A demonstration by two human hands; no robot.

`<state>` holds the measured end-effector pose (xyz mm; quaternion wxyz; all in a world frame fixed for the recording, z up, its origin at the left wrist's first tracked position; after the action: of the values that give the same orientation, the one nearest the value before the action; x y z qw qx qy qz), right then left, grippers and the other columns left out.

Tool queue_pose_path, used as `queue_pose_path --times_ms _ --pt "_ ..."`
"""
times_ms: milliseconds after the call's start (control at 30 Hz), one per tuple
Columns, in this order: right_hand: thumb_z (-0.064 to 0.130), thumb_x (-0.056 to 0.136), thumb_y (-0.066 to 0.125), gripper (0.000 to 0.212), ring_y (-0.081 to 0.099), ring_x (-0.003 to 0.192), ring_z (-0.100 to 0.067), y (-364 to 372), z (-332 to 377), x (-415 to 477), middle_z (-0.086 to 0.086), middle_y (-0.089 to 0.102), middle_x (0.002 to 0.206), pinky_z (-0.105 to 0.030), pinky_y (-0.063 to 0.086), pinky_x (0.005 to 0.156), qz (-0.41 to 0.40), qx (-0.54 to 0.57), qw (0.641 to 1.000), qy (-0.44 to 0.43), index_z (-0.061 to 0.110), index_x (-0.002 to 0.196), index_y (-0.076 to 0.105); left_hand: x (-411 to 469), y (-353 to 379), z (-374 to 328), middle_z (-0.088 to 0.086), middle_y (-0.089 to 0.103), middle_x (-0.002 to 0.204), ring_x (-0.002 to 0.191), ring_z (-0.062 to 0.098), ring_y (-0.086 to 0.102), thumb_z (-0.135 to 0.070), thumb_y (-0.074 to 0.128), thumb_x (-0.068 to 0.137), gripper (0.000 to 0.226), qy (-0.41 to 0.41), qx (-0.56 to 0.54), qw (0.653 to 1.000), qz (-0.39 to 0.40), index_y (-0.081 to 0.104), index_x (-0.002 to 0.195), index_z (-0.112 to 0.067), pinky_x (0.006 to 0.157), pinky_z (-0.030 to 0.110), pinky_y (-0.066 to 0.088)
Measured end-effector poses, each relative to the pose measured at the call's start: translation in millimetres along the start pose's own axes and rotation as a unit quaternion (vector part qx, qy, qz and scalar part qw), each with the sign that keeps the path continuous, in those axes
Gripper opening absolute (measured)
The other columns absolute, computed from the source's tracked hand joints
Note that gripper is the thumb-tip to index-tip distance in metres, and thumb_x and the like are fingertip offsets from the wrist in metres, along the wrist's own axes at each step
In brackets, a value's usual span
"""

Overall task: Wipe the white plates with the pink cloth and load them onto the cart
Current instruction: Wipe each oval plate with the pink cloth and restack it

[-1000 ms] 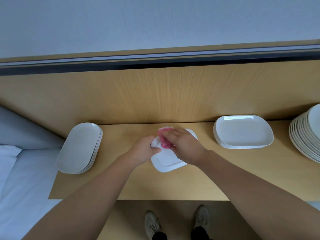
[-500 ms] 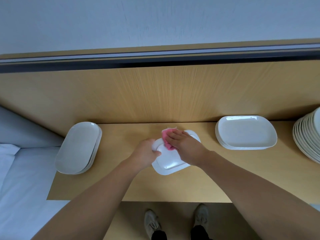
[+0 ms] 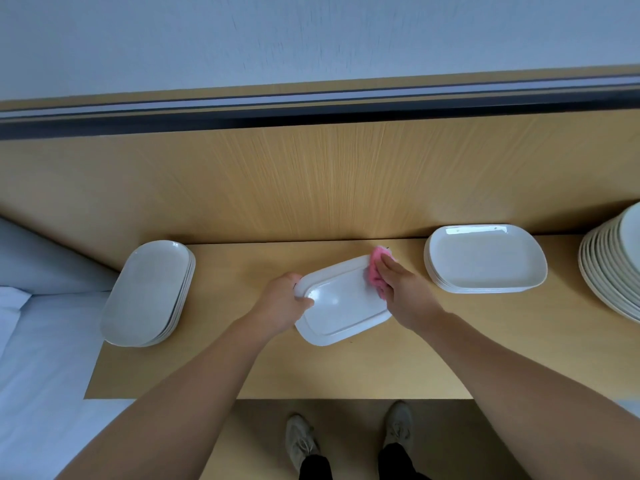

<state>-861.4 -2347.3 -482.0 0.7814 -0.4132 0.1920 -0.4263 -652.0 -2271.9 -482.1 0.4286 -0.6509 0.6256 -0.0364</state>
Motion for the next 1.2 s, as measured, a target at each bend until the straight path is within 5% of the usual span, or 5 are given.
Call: queue_pose_path --times_ms 100,267,467,967,1200 --pt "0.000 0.094 0.051 0.048 0.041 0.136 -0.030 20.4 -6.0 -11.9 -0.012 0.039 0.152 -0.032 0.042 0.096 -0.004 -0.002 0.999 0.039 0.001 0.141 0.046 0.0 3.0 2.0 0.000 0.064 0.098 0.090 0.020 0.064 -0.020 0.064 0.087 0.020 0.003 -0.011 1.000 0.026 0.060 0.106 -0.019 0.076 0.039 0.056" --pt "0.001 0.094 0.045 0.053 0.036 0.139 -0.031 35.3 -7.2 -15.0 -0.004 0.028 0.158 -0.039 0.044 0.098 0.030 -0.025 0.993 0.110 0.013 0.145 0.042 -2.3 7.4 4.6 0.000 0.068 0.100 0.094 0.021 0.065 -0.022 0.060 0.090 0.020 0.011 -0.037 0.999 0.038 0.065 0.109 -0.021 0.083 0.046 0.056" --pt "0.000 0.095 0.041 0.070 -0.006 0.150 -0.031 69.6 39.5 -27.8 -0.005 -0.001 0.163 -0.054 -0.005 0.119 0.139 -0.096 0.985 0.039 0.013 0.155 0.007 -1.9 10.9 3.2 0.004 0.068 0.097 0.089 0.023 0.063 -0.020 0.055 0.095 0.017 0.032 -0.028 0.999 0.020 0.067 0.106 -0.017 0.075 0.033 0.050" --pt "-0.009 0.069 0.074 0.067 0.042 0.136 -0.034 65.2 65.5 -54.8 -0.009 0.052 0.142 -0.058 0.039 0.104 0.119 -0.104 0.973 -0.170 0.009 0.131 0.059 6.8 14.9 -1.0 -0.001 0.057 0.074 0.068 0.018 0.053 -0.020 0.053 0.095 0.015 0.017 0.011 1.000 -0.004 0.060 0.086 -0.013 0.060 0.028 0.043" --pt "-0.004 0.086 0.044 0.062 0.033 0.139 -0.030 33.2 -11.5 -33.6 0.002 0.025 0.157 -0.039 0.045 0.098 0.127 -0.086 0.986 0.066 0.016 0.145 0.040 8.8 22.0 14.4 0.003 0.064 0.095 0.084 0.022 0.063 -0.028 0.050 0.096 0.020 -0.029 0.001 1.000 -0.008 0.060 0.108 -0.015 0.072 0.038 0.056"
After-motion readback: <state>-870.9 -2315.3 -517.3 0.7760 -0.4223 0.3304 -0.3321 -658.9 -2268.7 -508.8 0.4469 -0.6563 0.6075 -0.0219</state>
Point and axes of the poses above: each hand's wrist, its own x-axis towards the middle knuckle, its own y-axis out of the palm, z = x × y, the point moved 8 cm from there along x, towards the middle knuckle
